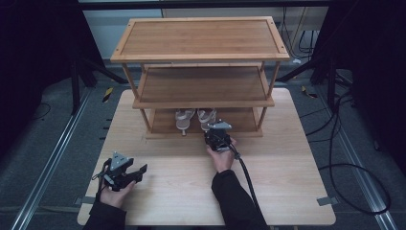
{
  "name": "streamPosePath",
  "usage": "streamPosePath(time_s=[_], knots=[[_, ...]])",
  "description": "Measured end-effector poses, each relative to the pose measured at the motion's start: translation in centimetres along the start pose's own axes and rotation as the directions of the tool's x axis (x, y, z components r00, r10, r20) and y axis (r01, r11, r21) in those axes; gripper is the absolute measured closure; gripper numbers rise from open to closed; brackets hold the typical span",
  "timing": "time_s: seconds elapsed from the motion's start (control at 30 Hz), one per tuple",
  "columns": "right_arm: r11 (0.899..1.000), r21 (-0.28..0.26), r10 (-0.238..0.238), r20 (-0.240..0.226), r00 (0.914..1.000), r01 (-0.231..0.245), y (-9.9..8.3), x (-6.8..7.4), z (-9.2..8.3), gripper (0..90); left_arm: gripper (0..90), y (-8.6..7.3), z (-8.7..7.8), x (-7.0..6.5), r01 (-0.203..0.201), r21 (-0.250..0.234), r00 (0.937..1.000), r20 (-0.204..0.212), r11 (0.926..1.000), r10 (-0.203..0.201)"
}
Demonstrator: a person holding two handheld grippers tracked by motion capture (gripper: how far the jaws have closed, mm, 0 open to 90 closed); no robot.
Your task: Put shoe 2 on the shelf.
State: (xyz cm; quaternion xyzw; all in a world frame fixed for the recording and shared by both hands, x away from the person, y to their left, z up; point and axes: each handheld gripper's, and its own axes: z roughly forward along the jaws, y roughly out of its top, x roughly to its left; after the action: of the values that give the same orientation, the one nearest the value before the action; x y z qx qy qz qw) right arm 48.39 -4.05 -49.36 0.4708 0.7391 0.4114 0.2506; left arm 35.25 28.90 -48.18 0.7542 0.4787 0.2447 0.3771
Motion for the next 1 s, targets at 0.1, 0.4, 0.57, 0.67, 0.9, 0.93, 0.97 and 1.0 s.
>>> streamPosePath(time_s=[0.1, 0.4, 0.57, 0.67, 0.9, 0.93, 0.97, 1.0], knots=[[1.000, 0.004, 0.005, -0.011, 0.9999, -0.005, 0.3, 0.5, 0.9, 76.6, 36.2, 0.0, 0.0, 0.0, 0.001, 0.000, 1.0000, -0.001, 1.0000, -0.001], [1.000, -0.007, 0.026, -0.021, 0.9994, -0.026, 0.7, 1.9, 2.7, 76.8, 36.1, 0.0, 0.0, 0.0, 0.003, -0.001, 1.0000, 0.000, 1.0000, -0.003], [1.000, -0.011, 0.026, -0.016, 0.9995, -0.026, 0.6, 2.0, 3.0, 76.6, 36.1, 0.0, -0.1, 0.0, 0.003, 0.000, 1.0000, -0.001, 1.0000, -0.003], [1.000, -0.009, 0.026, -0.022, 0.9994, -0.026, 0.7, 1.9, 2.9, 70.9, 36.0, 0.0, 0.0, 0.0, 0.004, 0.000, 1.0000, -0.001, 1.0000, -0.004], [0.999, -0.033, -0.041, -0.055, 0.9976, 0.040, 0.7, 0.7, -1.4, 35.8, 34.3, -0.1, 0.1, 0.2, 0.009, 0.004, 0.9999, -0.006, 1.0000, -0.009], [0.998, -0.031, -0.059, -0.047, 0.9972, 0.058, 0.6, 0.4, -2.3, 33.2, 33.8, -0.1, 0.1, 0.2, 0.010, 0.005, 0.9999, -0.008, 0.9999, -0.010], [0.997, -0.037, -0.068, -0.045, 0.9967, 0.066, 0.4, 0.0, -3.2, 30.3, 33.2, -0.1, 0.1, 0.3, 0.012, 0.007, 0.9999, -0.010, 0.9999, -0.012], [0.997, -0.041, -0.067, -0.044, 0.9968, 0.065, 0.3, -0.5, -4.1, 28.0, 33.0, -0.1, 0.1, 0.3, 0.015, 0.009, 0.9999, -0.009, 0.9999, -0.015]])
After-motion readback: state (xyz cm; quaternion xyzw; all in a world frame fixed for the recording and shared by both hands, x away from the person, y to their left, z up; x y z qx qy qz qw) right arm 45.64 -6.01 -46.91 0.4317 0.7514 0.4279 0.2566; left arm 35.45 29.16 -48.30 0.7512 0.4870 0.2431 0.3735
